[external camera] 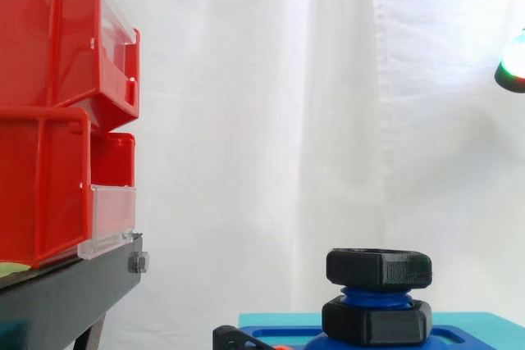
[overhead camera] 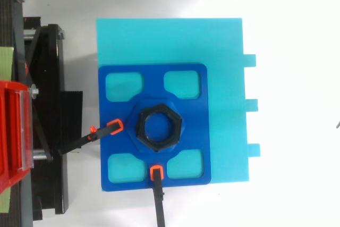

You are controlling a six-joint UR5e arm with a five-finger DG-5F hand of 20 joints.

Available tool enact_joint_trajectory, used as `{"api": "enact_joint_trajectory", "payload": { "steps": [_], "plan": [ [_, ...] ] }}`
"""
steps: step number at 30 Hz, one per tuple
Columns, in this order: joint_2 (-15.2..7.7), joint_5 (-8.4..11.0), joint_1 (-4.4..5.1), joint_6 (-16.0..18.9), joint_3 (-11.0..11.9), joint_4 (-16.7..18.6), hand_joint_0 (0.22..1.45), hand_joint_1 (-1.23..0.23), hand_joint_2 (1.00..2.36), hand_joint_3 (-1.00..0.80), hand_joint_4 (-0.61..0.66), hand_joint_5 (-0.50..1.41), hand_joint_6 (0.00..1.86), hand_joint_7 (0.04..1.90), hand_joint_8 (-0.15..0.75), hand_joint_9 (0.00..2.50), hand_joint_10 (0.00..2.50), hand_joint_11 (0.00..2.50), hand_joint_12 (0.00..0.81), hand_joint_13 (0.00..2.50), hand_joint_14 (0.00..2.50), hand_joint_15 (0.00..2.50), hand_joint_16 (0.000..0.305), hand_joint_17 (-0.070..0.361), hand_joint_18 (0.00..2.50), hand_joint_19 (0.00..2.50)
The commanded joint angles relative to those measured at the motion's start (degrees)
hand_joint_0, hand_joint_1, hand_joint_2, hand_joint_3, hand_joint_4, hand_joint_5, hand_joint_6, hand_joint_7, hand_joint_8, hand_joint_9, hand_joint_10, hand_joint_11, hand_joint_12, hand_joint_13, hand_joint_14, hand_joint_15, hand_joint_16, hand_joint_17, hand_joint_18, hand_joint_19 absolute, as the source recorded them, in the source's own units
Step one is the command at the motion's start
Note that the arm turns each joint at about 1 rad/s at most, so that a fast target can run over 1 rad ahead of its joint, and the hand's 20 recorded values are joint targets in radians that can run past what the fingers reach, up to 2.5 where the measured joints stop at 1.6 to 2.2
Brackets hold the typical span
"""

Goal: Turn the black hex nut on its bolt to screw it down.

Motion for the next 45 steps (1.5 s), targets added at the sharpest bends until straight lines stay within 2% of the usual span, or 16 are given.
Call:
{"api": "enact_joint_trajectory", "payload": {
  "steps": [1, 10, 15, 21, 31, 34, 37, 39, 41, 45],
  "plan": [
    [0.0, 0.00, 0.05, -0.1, 0.0, 0.0, 0.52, -0.41, 1.00, -0.50, 0.24, -0.20, 0.50, 0.69, 0.337, 0.67, 0.01, 0.20, 0.412, 0.55, 0.00, 0.01, 0.060, 0.135, 0.58, 0.30],
    [0.0, 0.00, 0.05, 0.0, 0.0, 0.0, 0.52, -0.41, 1.00, -0.50, 0.23, -0.20, 0.50, 0.69, 0.334, 0.66, 0.01, 0.20, 0.409, 0.53, 0.00, 0.01, 0.059, 0.133, 0.56, 0.30],
    [0.0, 0.00, 0.05, 0.0, 0.0, 0.0, 0.52, -0.42, 1.00, -0.50, 0.23, -0.20, 0.50, 0.70, 0.323, 0.61, 0.01, 0.19, 0.401, 0.43, 0.00, 0.00, 0.058, 0.130, 0.48, 0.25],
    [0.0, 0.00, 0.05, -0.1, 0.0, -0.1, 0.51, -0.47, 1.00, -0.50, 0.22, -0.20, 0.50, 0.70, 0.319, 0.58, 0.00, 0.17, 0.398, 0.40, 0.00, 0.00, 0.058, 0.130, 0.46, 0.27],
    [0.0, 0.00, 0.05, -0.1, 0.0, 0.2, 0.52, -0.46, 1.00, -0.50, 0.22, -0.20, 0.50, 0.69, 0.321, 0.61, 0.01, 0.19, 0.387, 0.45, 0.00, 0.00, 0.057, 0.127, 0.50, 0.28],
    [-0.1, 0.62, 0.22, -0.4, 0.0, 0.9, 0.52, -0.45, 1.00, -0.50, 0.22, -0.20, 0.50, 0.69, 0.320, 0.61, 0.01, 0.18, 0.387, 0.46, 0.00, 0.00, 0.057, 0.127, 0.52, 0.29],
    [-1.3, 0.97, 0.66, -2.4, 0.0, 2.6, 0.53, -0.45, 1.00, -0.50, 0.22, -0.20, 0.50, 0.69, 0.321, 0.61, 0.01, 0.19, 0.386, 0.46, 0.00, 0.00, 0.056, 0.127, 0.53, 0.30],
    [-2.6, 0.88, 1.19, -5.0, 0.0, 5.4, 0.53, -0.45, 1.00, -0.50, 0.22, -0.20, 0.50, 0.69, 0.321, 0.62, 0.01, 0.19, 0.387, 0.46, 0.00, 0.00, 0.056, 0.126, 0.53, 0.29],
    [-3.8, 0.70, 1.54, -5.9, 0.3, 7.3, 0.53, -0.44, 1.00, -0.50, 0.22, -0.20, 0.50, 0.69, 0.320, 0.62, 0.01, 0.18, 0.385, 0.47, 0.00, 0.00, 0.056, 0.127, 0.54, 0.30],
    [-6.6, 0.44, 2.42, -7.9, 2.5, 9.8, 0.53, -0.44, 1.00, -0.50, 0.22, -0.20, 0.50, 0.69, 0.321, 0.62, 0.01, 0.19, 0.386, 0.48, 0.00, 0.00, 0.056, 0.126, 0.54, 0.31]
  ]
}}
